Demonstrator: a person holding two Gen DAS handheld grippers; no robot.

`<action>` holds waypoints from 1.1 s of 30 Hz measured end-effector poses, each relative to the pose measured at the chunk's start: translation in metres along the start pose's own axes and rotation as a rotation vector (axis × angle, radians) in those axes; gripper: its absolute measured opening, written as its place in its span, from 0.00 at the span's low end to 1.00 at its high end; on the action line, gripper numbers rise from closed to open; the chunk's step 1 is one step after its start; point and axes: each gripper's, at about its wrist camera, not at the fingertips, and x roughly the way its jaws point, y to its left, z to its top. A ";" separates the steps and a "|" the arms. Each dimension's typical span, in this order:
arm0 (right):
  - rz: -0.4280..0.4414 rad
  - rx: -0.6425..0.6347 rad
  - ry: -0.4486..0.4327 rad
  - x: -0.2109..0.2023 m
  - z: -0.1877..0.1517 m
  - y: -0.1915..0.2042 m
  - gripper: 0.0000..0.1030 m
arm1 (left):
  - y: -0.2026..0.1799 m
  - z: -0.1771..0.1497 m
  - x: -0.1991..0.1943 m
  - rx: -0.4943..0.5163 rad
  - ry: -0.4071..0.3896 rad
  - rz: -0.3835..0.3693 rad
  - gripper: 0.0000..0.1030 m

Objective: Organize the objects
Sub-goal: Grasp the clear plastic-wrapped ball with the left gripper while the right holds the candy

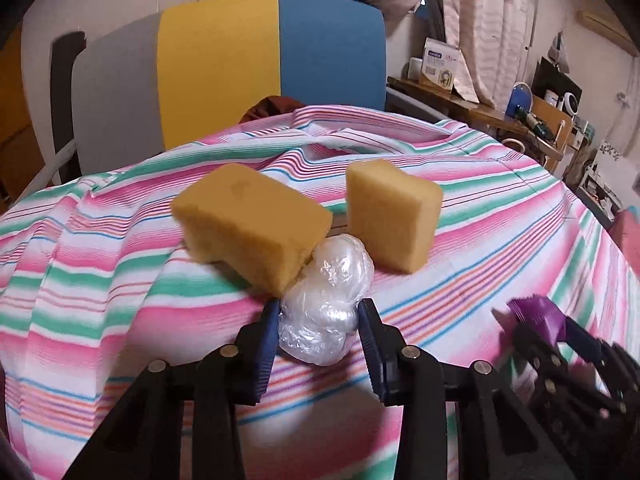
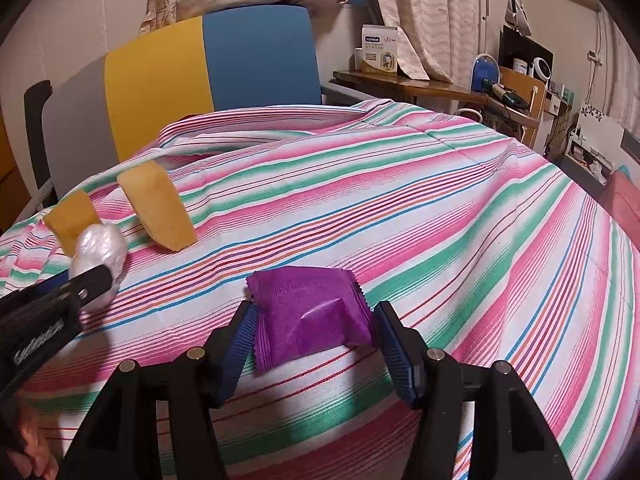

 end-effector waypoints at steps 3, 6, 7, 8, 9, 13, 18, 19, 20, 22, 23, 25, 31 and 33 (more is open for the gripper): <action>-0.001 -0.010 -0.010 -0.002 0.000 0.003 0.59 | 0.009 -0.012 -0.017 -0.033 -0.029 0.000 0.38; 0.004 -0.021 -0.025 -0.005 -0.001 0.004 0.59 | 0.022 -0.025 -0.033 -0.076 -0.035 -0.018 0.38; 0.005 -0.026 -0.029 -0.006 -0.001 0.005 0.59 | 0.026 -0.030 -0.036 -0.089 -0.028 -0.036 0.38; 0.006 -0.032 -0.034 -0.006 -0.001 0.006 0.59 | 0.033 -0.035 -0.040 -0.108 -0.019 -0.052 0.38; 0.008 -0.040 -0.041 -0.008 -0.001 0.007 0.59 | 0.036 -0.038 -0.041 -0.121 -0.012 -0.056 0.38; 0.035 -0.077 -0.078 -0.015 -0.001 0.014 0.59 | 0.062 -0.056 -0.053 -0.227 0.001 -0.086 0.37; 0.065 -0.114 -0.114 -0.023 -0.001 0.021 0.59 | 0.073 -0.071 -0.068 -0.243 -0.011 -0.085 0.37; 0.066 -0.117 -0.114 -0.022 -0.001 0.022 0.59 | 0.075 -0.073 -0.071 -0.244 -0.013 -0.087 0.37; 0.067 -0.119 -0.114 -0.022 -0.001 0.023 0.59 | 0.076 -0.075 -0.073 -0.247 -0.015 -0.089 0.37; 0.079 -0.125 -0.117 -0.023 -0.001 0.024 0.58 | 0.081 -0.080 -0.079 -0.259 -0.024 -0.085 0.37; 0.096 -0.129 -0.124 -0.025 -0.001 0.025 0.58 | 0.084 -0.082 -0.081 -0.264 -0.027 -0.084 0.37; 0.134 -0.142 -0.149 -0.030 -0.001 0.027 0.57 | 0.091 -0.088 -0.087 -0.276 -0.032 -0.083 0.37; 0.165 -0.225 -0.129 -0.041 -0.008 0.048 0.53 | 0.112 -0.105 -0.097 -0.327 -0.025 -0.082 0.37; 0.177 -0.248 -0.125 -0.046 -0.011 0.056 0.45 | 0.119 -0.108 -0.098 -0.358 -0.017 -0.085 0.37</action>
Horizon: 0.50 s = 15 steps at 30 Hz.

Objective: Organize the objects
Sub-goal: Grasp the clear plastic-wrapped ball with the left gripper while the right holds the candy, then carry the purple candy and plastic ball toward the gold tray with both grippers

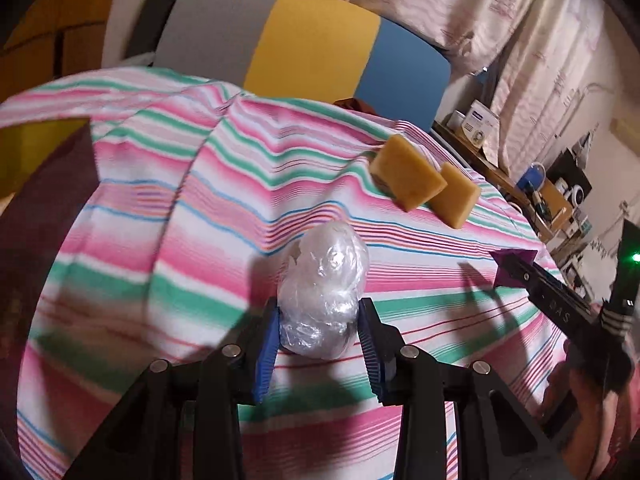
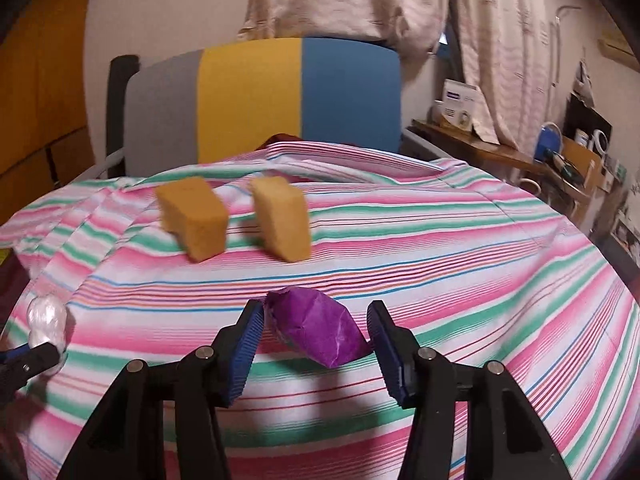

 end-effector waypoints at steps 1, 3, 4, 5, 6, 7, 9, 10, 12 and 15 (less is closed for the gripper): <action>0.009 -0.011 0.004 -0.001 0.000 0.005 0.40 | 0.002 0.000 0.000 -0.008 0.005 -0.001 0.37; 0.031 -0.026 0.025 -0.003 -0.003 0.014 0.40 | 0.006 -0.002 -0.001 -0.023 0.008 -0.003 0.37; 0.043 -0.032 0.037 -0.004 -0.004 0.019 0.40 | 0.007 -0.003 -0.002 -0.025 0.008 -0.008 0.37; 0.044 -0.042 0.041 -0.005 -0.005 0.023 0.40 | 0.007 -0.003 -0.003 -0.026 0.010 -0.011 0.37; 0.050 -0.048 0.039 -0.007 -0.005 0.025 0.40 | 0.008 -0.004 -0.003 -0.025 0.011 -0.015 0.37; 0.067 -0.042 0.049 -0.006 -0.005 0.025 0.42 | 0.008 -0.005 -0.004 -0.024 0.012 -0.017 0.37; 0.070 -0.005 0.091 -0.001 -0.003 0.020 0.50 | 0.009 -0.006 -0.004 -0.025 0.013 -0.025 0.37; 0.047 0.005 0.097 0.001 -0.002 0.019 0.58 | 0.009 -0.006 -0.005 -0.026 0.013 -0.027 0.37; 0.010 0.034 0.120 0.008 0.000 0.014 0.66 | 0.008 -0.006 -0.004 -0.028 0.014 -0.030 0.37; 0.011 0.081 0.146 0.022 0.006 0.007 0.66 | 0.009 -0.005 -0.002 -0.028 0.019 -0.035 0.37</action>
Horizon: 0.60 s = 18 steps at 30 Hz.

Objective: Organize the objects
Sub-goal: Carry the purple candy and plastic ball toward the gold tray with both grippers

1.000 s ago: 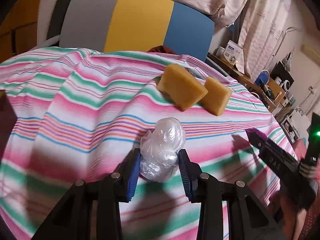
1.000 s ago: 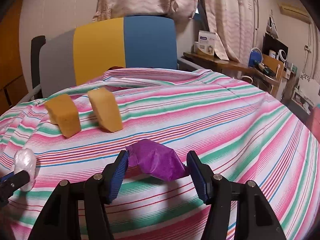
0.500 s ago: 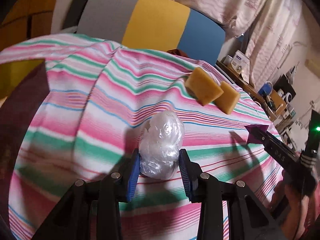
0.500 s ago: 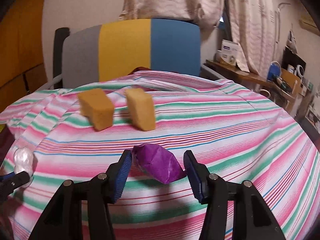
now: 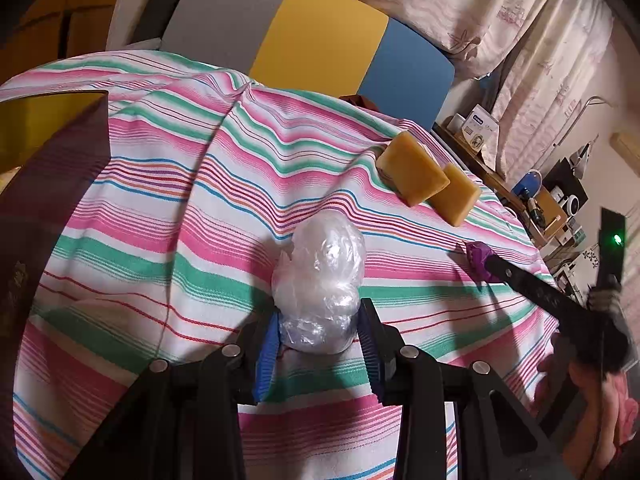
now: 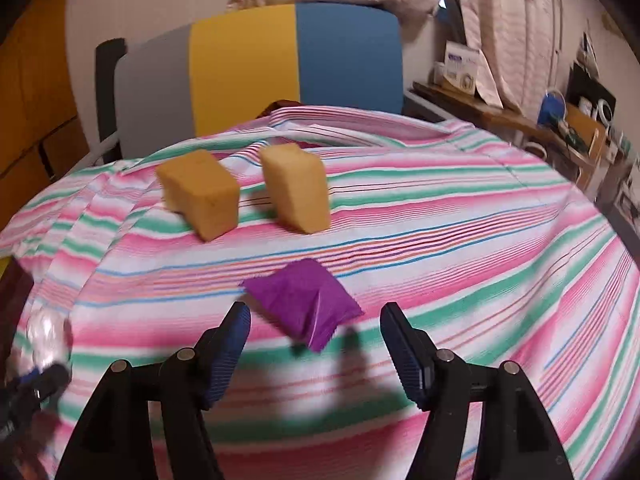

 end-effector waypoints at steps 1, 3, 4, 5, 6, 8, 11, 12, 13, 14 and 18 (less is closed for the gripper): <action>0.001 0.005 0.007 0.004 0.003 0.000 0.66 | 0.000 0.000 0.000 0.001 0.003 -0.001 0.37; 0.003 -0.001 0.021 0.014 0.008 0.002 0.66 | 0.000 0.000 0.001 0.004 0.006 -0.001 0.37; 0.002 -0.013 0.030 0.018 0.010 0.005 0.66 | 0.000 0.000 0.001 0.004 0.007 -0.001 0.37; -0.006 -0.035 0.045 0.025 0.012 0.009 0.66 | 0.000 0.000 0.001 0.003 0.007 -0.002 0.37; -0.008 -0.049 0.057 0.030 0.013 0.012 0.66 | 0.000 0.000 0.001 0.003 0.007 -0.003 0.37; 0.002 -0.073 0.062 0.036 0.012 0.017 0.63 | 0.000 -0.001 0.002 0.002 0.007 -0.005 0.37; 0.009 -0.087 0.040 0.035 0.007 0.020 0.48 | 0.000 -0.001 0.002 0.003 0.008 -0.004 0.37; 0.014 -0.095 0.032 0.033 0.007 0.022 0.46 | 0.000 -0.001 0.002 0.005 0.009 -0.003 0.37; 0.021 -0.105 0.025 0.032 0.007 0.023 0.39 | 0.000 -0.001 0.002 0.006 0.009 -0.004 0.37; 0.025 -0.119 0.017 0.029 0.006 0.026 0.33 | 0.000 -0.001 0.002 0.005 0.009 -0.005 0.37; 0.036 -0.197 -0.007 0.019 0.003 0.043 0.32 | 0.001 -0.001 0.001 0.002 0.009 -0.010 0.37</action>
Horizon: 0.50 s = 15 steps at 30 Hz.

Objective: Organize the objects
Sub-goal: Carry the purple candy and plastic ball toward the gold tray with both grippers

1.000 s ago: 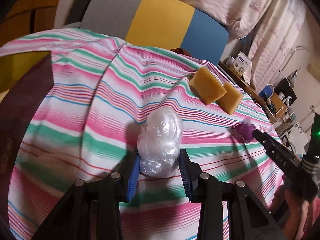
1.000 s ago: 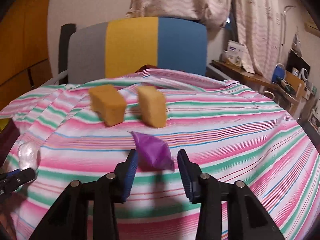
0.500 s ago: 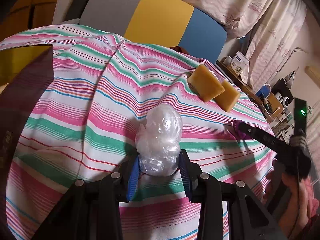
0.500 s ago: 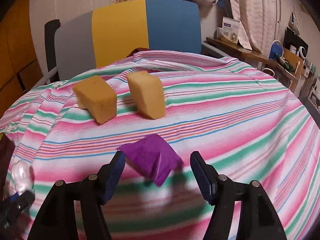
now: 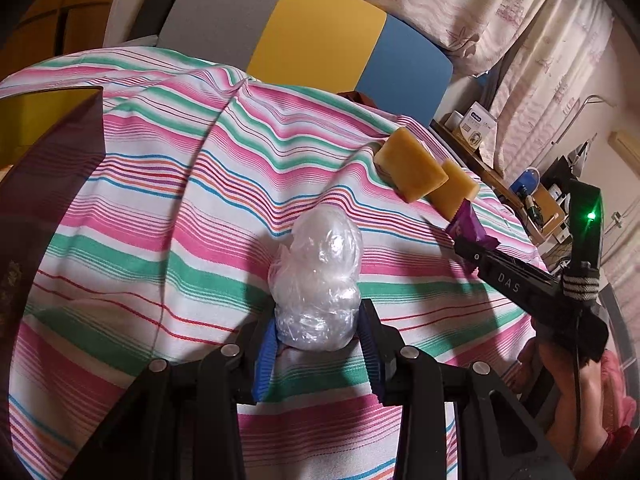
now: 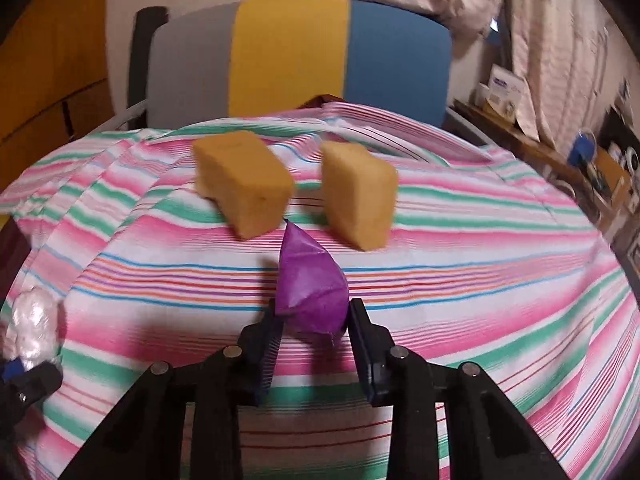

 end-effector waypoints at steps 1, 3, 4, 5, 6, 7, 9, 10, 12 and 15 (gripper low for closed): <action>0.007 -0.012 -0.003 -0.002 0.000 0.004 0.32 | 0.000 0.000 0.000 0.000 0.000 0.000 0.37; 0.025 -0.024 -0.008 -0.009 -0.002 0.011 0.32 | 0.000 0.000 0.000 -0.001 0.000 -0.001 0.38; 0.036 -0.023 -0.007 -0.011 -0.002 0.013 0.32 | 0.000 0.000 0.000 -0.002 0.000 -0.003 0.38; 0.057 -0.015 0.002 -0.012 -0.003 0.013 0.33 | 0.001 0.000 0.000 -0.003 0.000 -0.004 0.38; 0.079 0.002 0.015 -0.011 -0.003 0.011 0.35 | 0.001 0.000 0.000 -0.004 0.000 -0.005 0.38; 0.081 0.017 0.022 -0.011 -0.003 0.009 0.40 | 0.001 0.000 0.000 -0.004 -0.001 -0.006 0.38; 0.074 0.048 0.033 -0.010 -0.004 0.006 0.46 | 0.001 0.001 0.000 -0.004 -0.001 -0.007 0.38; 0.080 0.063 0.035 -0.010 -0.003 0.005 0.48 | 0.001 0.000 0.000 -0.004 0.000 -0.007 0.38; 0.118 0.113 0.044 -0.006 0.001 0.002 0.52 | 0.000 0.000 0.000 -0.002 0.000 -0.006 0.38; 0.144 0.163 0.042 0.000 0.008 0.006 0.58 | 0.000 0.000 0.000 -0.002 0.000 -0.007 0.39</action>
